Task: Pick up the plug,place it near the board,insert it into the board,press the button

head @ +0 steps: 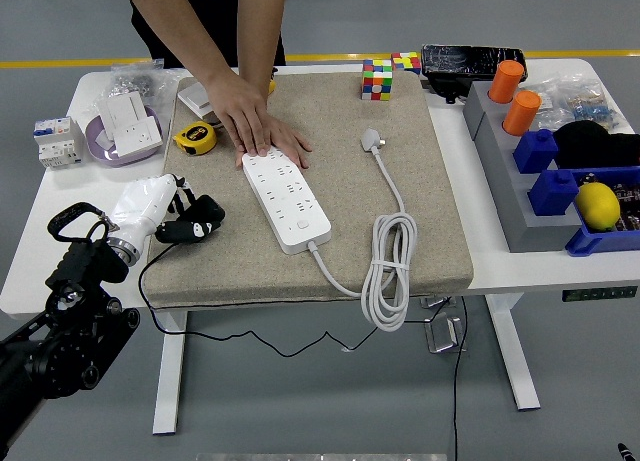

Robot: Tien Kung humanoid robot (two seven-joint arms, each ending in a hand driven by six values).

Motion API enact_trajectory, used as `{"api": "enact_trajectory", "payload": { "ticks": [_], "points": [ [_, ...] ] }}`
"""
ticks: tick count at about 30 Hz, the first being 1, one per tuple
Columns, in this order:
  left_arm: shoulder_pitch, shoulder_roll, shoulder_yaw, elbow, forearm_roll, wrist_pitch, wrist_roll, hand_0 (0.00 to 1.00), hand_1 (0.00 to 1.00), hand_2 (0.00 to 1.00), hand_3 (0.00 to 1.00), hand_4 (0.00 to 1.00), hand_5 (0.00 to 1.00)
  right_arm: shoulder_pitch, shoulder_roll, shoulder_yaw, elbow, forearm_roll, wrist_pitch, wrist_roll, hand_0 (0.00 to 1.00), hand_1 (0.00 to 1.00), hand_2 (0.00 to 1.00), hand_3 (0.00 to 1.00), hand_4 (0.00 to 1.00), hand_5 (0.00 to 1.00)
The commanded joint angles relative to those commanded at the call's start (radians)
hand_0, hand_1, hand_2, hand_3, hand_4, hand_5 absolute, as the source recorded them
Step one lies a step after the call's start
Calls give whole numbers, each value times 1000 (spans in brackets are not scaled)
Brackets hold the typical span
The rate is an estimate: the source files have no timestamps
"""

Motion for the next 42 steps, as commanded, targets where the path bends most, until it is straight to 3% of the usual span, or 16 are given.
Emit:
{"api": "enact_trajectory", "payload": {
  "ticks": [12, 23, 33, 38, 42],
  "points": [
    [-3, 31, 23, -48, 0, -44, -12, 363, 370, 326, 368, 686, 195, -2, 0, 2, 0, -1, 0, 0, 896, 826, 784, 802, 998, 998],
    [-28, 79, 81, -156, 0, -66, -13, 364, 369, 322, 366, 672, 195, -5, -2, -3, 0, 1, 0, -1, 896, 826, 784, 802, 998, 998],
    [-111, 152, 192, -249, 0, -66, -28, 364, 372, 321, 364, 650, 201, -5, -6, -9, 0, 4, 0, 0, 896, 827, 784, 802, 998, 998],
    [-171, 158, 236, -251, 0, -62, -38, 363, 374, 323, 361, 638, 192, -2, -7, -11, 1, 2, 0, 0, 896, 827, 784, 802, 998, 998],
    [-227, 148, 281, -227, 0, -58, -49, 363, 376, 324, 356, 634, 190, 2, -9, -15, 2, 3, -1, 0, 896, 827, 785, 802, 998, 998]
  ]
}}
